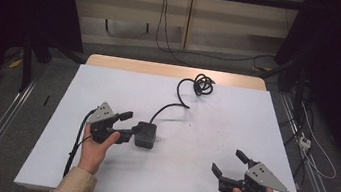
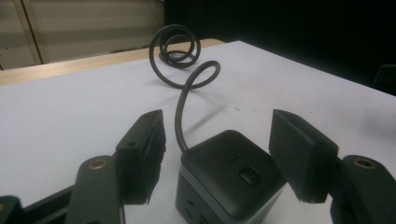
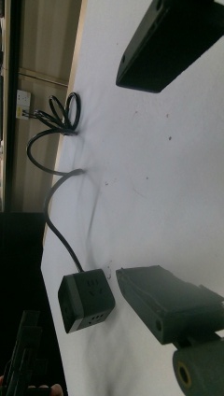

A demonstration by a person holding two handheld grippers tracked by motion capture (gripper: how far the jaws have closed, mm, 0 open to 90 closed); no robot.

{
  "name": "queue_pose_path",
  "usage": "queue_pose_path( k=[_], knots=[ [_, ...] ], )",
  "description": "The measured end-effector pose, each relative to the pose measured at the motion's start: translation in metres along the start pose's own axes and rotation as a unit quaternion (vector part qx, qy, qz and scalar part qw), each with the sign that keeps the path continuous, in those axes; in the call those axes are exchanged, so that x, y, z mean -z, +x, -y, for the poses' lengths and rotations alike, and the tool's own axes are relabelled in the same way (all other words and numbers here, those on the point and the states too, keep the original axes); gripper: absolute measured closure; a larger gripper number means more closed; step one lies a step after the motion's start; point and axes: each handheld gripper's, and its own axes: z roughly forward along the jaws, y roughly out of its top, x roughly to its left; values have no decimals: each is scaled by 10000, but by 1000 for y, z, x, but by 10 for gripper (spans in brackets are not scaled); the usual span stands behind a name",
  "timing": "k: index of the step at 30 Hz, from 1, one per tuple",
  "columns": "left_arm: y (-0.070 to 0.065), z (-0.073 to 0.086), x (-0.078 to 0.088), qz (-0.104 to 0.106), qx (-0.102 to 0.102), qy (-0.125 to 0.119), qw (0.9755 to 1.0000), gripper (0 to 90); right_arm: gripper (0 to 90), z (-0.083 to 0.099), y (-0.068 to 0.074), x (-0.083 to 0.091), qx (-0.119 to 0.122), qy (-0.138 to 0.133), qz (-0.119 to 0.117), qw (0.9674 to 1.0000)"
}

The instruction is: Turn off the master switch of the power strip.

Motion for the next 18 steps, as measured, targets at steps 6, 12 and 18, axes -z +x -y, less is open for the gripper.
queue_pose_path(
  k=[6, 12, 18],
  knots=[
    [-2, -1, -2, 43, -64, 53, 10000, 470, 67, 0, 0, 0, -7, -6, 5, 10000],
    [-3, -2, -5, 137, -108, 93, 9998, 541, 68, 0, -1, 0, -14, -10, 14, 10000],
    [-5, -3, -6, 166, -144, 137, 9997, 567, 68, 0, -1, 0, -5, -16, 14, 10000]
  ],
)
